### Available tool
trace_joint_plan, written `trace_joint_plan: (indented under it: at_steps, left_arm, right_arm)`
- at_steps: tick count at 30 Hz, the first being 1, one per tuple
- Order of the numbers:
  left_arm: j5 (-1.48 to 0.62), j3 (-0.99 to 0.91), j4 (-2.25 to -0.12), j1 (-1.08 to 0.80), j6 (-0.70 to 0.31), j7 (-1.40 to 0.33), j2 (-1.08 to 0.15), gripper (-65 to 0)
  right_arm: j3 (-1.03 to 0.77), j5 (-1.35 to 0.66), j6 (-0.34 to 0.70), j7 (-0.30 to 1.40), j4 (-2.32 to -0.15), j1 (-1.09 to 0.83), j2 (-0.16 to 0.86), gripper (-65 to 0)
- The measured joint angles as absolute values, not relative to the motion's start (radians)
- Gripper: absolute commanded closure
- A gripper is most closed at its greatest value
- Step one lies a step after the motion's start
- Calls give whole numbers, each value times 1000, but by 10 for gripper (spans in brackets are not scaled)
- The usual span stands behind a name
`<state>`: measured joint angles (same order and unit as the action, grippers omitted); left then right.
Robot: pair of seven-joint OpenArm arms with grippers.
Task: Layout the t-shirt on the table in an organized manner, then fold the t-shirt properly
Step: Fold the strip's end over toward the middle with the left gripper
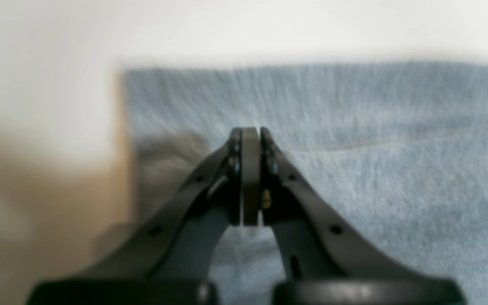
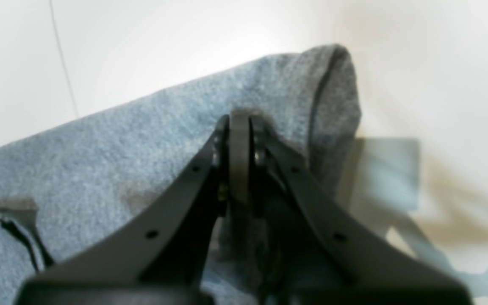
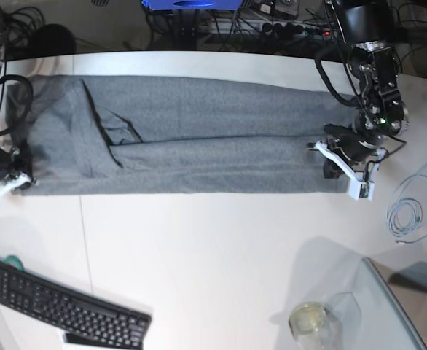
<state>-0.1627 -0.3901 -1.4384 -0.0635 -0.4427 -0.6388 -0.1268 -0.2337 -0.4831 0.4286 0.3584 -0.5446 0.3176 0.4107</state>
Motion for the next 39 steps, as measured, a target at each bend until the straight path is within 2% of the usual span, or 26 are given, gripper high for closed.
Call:
trace_joint_plan:
  at_steps: [2, 5, 7, 10, 11, 12, 14, 16, 18, 19, 21, 22, 26, 32, 35, 37, 39]
  left_arm:
    - [-168, -440, -1509, -84, -451, -665, -118, 0]
    - [-164, -561, -1584, -141, -450, -670, -91, 0]
    - [-153, -620, -1583, -166, -524, -684, -88, 0]
    - [-162, -697, -1531, -159, -706, -673, -89, 0]
    - [-167, -726, -1512, -152, -710, -676, -89, 0]
    - [-164, -747, -1498, -150, -704, -671, -91, -36]
    - [-150, -786, -1472, -145, -696, -679, -107, -272]
    - [-149, -809, -1447, -131, -686, -678, -114, -477]
    - [-161, -808, -1410, -114, -686, -668, -113, -611]
    - [-171, -803, -1386, -99, -691, -662, -104, -650]
    - [-234, -797, -1316, -82, -693, -605, -101, -650]
    - [-260, -793, -1280, -77, -693, -575, -105, -650]
    - [-297, -714, -1159, -72, -685, -544, -148, -643]
    - [-320, -668, -1048, -42, -693, -418, -142, -559]
    - [-326, -673, -1009, -26, -697, -406, -154, -479]
    - [-324, -673, -1007, -23, -696, -406, -153, -385]
    - [-324, -673, -998, -25, -696, -407, -152, -265]
  right_arm:
    - [-234, -479, 428, 360, -558, 311, 413, -15]
    - [-236, -477, 426, 368, -690, 253, 409, -18]
    - [-236, -477, 422, 366, -826, 191, 409, -21]
    - [-242, -476, 419, 360, -1064, 70, 386, -23]
    - [-250, -483, 422, 359, -1136, 27, 366, -23]
    - [-267, -482, 426, 367, -1205, -12, 344, -24]
    - [-308, -483, 434, 419, -1327, -91, 288, -26]
    - [-350, -469, 420, 485, -1435, -149, 240, -69]
    - [-364, -467, 423, 528, -1533, -185, 214, -152]
    - [-366, -477, 425, 527, -1572, -204, 206, -200]
    - [-366, -472, 427, 543, -1632, -242, 184, -260]
    - [-364, -477, 428, 545, -1648, -264, 173, -270]
    - [-364, -467, 427, 565, -1665, -308, 165, -270]
    - [-367, -472, 427, 551, -1676, -314, 168, -270]
    - [-367, -471, 427, 554, -1681, -316, 168, -270]
    - [-367, -472, 427, 549, -1684, -316, 168, -270]
    - [-367, -472, 427, 552, -1684, -317, 168, -270]
